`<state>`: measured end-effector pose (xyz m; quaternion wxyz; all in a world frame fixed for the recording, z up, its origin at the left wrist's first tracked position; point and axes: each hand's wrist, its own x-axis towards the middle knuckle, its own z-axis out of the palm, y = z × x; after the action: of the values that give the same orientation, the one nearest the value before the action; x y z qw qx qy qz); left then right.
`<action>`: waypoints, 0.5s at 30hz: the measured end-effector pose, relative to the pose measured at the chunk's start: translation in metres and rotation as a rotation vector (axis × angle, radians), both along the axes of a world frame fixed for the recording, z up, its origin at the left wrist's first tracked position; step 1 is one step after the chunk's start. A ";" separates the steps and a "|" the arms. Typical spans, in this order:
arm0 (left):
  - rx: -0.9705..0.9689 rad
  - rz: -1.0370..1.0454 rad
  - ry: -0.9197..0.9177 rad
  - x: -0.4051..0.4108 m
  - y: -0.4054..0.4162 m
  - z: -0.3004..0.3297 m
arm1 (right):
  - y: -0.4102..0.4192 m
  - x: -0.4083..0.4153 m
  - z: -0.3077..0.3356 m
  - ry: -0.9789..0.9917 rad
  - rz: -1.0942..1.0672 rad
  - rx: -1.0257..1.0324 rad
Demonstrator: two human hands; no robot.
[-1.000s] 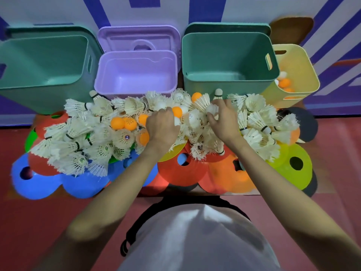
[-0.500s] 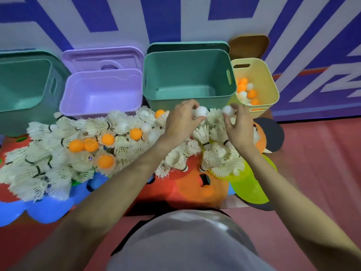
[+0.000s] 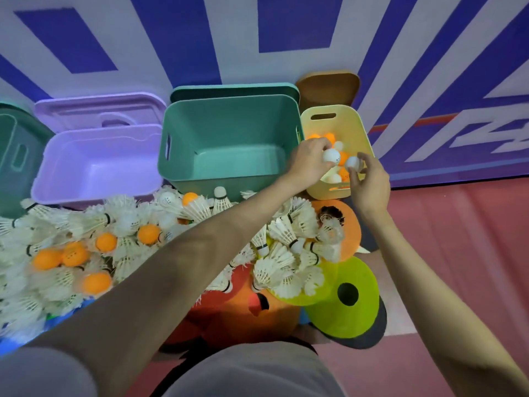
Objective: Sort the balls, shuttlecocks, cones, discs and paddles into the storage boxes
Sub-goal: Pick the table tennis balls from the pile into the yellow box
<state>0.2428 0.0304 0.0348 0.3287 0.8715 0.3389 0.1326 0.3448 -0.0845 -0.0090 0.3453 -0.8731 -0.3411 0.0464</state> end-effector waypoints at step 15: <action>0.065 0.134 -0.134 -0.138 -0.011 -0.015 | 0.006 -0.083 0.002 -0.044 0.446 0.028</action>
<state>0.1050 0.0195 0.0200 0.3125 0.8462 0.3694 0.2231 0.2617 -0.0780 -0.0072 0.3313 -0.7720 -0.5336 0.0977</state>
